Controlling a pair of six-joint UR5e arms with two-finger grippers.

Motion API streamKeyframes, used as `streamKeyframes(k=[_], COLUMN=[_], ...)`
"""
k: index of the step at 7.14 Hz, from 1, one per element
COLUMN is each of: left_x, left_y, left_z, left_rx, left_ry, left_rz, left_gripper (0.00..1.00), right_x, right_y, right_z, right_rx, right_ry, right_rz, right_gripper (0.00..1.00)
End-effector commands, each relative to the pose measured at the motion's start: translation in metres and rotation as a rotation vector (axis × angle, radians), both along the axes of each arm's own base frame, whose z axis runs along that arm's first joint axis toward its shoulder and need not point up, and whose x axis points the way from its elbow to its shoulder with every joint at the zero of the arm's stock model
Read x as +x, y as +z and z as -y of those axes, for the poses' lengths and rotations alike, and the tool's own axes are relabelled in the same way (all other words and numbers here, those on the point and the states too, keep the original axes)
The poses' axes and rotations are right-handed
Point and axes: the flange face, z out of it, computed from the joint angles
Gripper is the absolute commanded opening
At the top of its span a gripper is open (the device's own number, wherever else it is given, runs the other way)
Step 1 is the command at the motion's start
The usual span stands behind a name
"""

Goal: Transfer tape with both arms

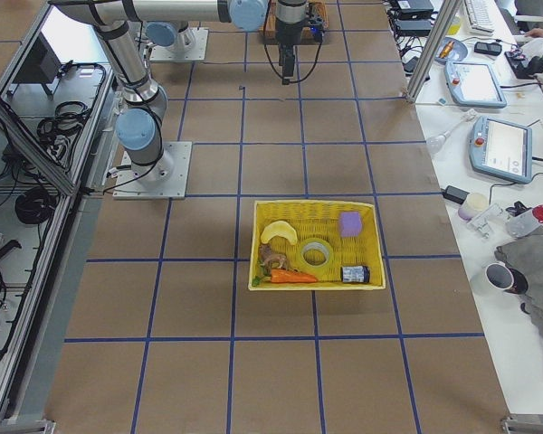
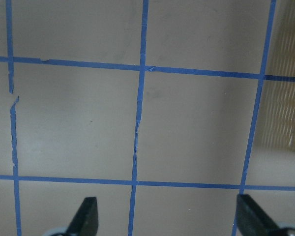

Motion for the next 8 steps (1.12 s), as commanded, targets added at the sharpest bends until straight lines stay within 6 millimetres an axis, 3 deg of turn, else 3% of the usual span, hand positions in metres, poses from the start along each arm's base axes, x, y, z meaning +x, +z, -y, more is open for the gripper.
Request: streamKeyframes(k=[1,8], left_x=[0.0000,0.0007], left_y=[0.0000,-0.0008], left_z=[0.0000,0.0002], left_rx=[0.000,0.000], left_ry=[0.000,-0.046], left_rz=[0.000,0.003], left_gripper=[1.00,1.00], right_x=[0.0017,0.0054], right_y=[0.0030,-0.0004], right_z=[0.0056,0.0065], right_rx=[-0.058,-0.050], right_ry=[-0.016,-0.014], right_rz=[0.003,0.032], right_gripper=[1.00,1.00])
